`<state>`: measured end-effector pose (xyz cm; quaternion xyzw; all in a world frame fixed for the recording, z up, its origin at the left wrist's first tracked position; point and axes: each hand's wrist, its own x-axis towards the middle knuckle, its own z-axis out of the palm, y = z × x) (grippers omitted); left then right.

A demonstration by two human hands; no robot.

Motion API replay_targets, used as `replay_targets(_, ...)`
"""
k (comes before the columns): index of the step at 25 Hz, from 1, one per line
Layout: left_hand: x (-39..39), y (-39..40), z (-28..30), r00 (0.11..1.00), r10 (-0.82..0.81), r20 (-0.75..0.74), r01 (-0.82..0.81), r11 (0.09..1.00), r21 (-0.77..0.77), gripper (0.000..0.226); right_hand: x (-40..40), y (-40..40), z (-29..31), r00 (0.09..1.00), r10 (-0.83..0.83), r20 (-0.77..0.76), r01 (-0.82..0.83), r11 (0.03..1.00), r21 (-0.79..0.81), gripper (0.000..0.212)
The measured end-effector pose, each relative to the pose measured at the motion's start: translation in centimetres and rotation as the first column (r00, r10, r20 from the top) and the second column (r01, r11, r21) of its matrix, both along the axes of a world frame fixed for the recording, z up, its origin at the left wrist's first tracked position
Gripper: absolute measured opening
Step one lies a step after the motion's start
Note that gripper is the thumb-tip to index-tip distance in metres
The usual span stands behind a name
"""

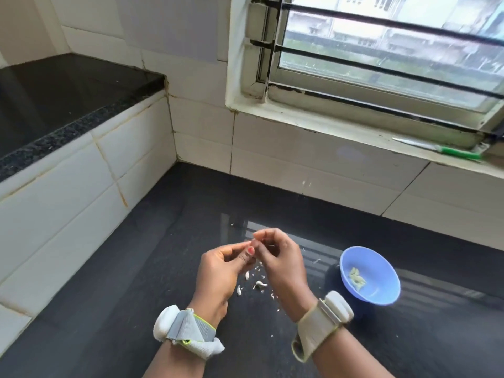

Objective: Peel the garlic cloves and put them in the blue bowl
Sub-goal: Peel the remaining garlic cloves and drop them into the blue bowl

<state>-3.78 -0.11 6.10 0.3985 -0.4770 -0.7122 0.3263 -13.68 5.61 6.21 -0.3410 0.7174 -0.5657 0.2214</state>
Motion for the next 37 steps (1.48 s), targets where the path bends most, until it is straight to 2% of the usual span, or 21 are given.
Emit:
replay_targets(2,-0.7,1.0,-0.2,0.999,-0.014,0.052,0.018,0.997,-0.07,0.015,-0.9,1.6,-0.4,1.0,-0.024,0.008,0.024,0.999,0.038,0.019)
replay_targets(6,-1.9,1.5,-0.2,0.984,-0.04,0.175,0.079,0.971,-0.223,0.007,-2.6,3.9,0.0,1.0,0.018,-0.018,-0.017,0.997,0.081,0.013)
replay_targets(9,-2.3,1.5,-0.2,0.959,-0.128,0.253,0.197,0.942,-0.271,0.015,-3.3,4.6,-0.2,0.989,0.016,-0.149,0.006,0.989,0.148,0.013)
replay_targets(13,-2.5,1.7,-0.6,0.878,-0.159,0.451,0.366,0.831,-0.419,0.016,-3.5,4.4,-0.6,0.951,-0.012,-0.309,0.055,0.99,0.131,0.027)
replay_targets(15,-2.7,1.8,-0.5,0.895,-0.229,0.383,0.361,0.875,-0.322,0.019,-3.7,4.6,-0.6,0.953,-0.026,-0.301,0.052,0.996,0.079,0.033)
replay_targets(17,-2.8,2.0,-0.1,0.943,-0.277,0.184,0.294,0.953,-0.074,0.016,-3.6,4.9,-0.7,0.969,-0.062,-0.238,0.069,0.997,0.017,0.032)
replay_targets(19,-2.8,2.1,0.2,0.969,-0.247,-0.004,0.244,0.956,0.163,0.009,-3.3,5.1,-0.7,0.976,-0.104,-0.191,0.104,0.995,-0.01,0.026)
replay_targets(20,-2.7,2.0,0.1,0.976,-0.214,-0.048,0.219,0.95,0.222,0.01,-3.1,5.2,-0.8,0.98,-0.112,-0.164,0.113,0.994,-0.002,0.021)
replay_targets(22,-2.7,2.0,0.0,0.987,-0.147,-0.066,0.159,0.957,0.242,0.015,-2.9,5.4,-0.7,0.991,-0.101,-0.083,0.105,0.994,0.039,0.01)
replay_targets(27,-2.8,2.7,0.0,0.998,-0.068,-0.013,0.069,0.997,0.043,0.014,-2.5,5.5,0.1,0.998,-0.058,0.039,0.055,0.996,0.072,0.005)
replay_targets(33,-3.0,2.6,-0.4,0.996,-0.053,0.07,0.066,0.976,-0.208,0.021,-2.8,5.5,1.3,0.998,-0.02,-0.059,0.027,0.991,0.129,0.014)
replay_targets(37,-2.8,2.6,-1.3,0.99,0.007,0.138,0.051,0.908,-0.415,0.028,-3.1,5.1,1.3,0.999,0.005,-0.047,0.002,0.989,0.148,0.014)
